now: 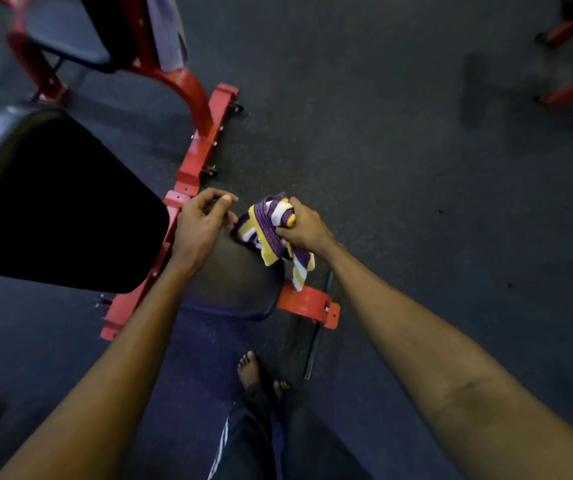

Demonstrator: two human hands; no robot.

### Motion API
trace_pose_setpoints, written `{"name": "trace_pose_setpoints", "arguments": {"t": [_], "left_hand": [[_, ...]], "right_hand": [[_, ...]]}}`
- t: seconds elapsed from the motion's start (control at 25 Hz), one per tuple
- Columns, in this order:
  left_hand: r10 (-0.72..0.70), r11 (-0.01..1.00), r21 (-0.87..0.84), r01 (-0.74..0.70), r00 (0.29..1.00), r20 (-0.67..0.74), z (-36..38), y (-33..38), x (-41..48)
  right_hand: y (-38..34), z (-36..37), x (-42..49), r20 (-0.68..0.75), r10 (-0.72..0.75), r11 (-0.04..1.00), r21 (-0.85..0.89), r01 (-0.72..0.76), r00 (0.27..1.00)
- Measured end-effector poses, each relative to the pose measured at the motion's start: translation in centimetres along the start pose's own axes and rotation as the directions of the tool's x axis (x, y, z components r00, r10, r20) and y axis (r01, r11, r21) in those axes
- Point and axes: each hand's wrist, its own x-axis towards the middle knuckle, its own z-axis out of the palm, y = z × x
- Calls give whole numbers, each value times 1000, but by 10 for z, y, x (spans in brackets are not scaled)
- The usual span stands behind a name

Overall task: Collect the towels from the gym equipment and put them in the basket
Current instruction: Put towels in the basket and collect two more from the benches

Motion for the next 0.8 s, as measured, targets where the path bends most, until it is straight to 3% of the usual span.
{"name": "trace_pose_setpoints", "arguments": {"t": [0.32,0.8], "left_hand": [[155,988,-5,-156,985,70,92,117,-7],[127,989,-64,-134,987,-98,241,223,-36]], "right_hand": [[6,-168,-74,-209,38,998,65,-25,977],[95,-379,-140,-332,-33,978,182,98,943]]}}
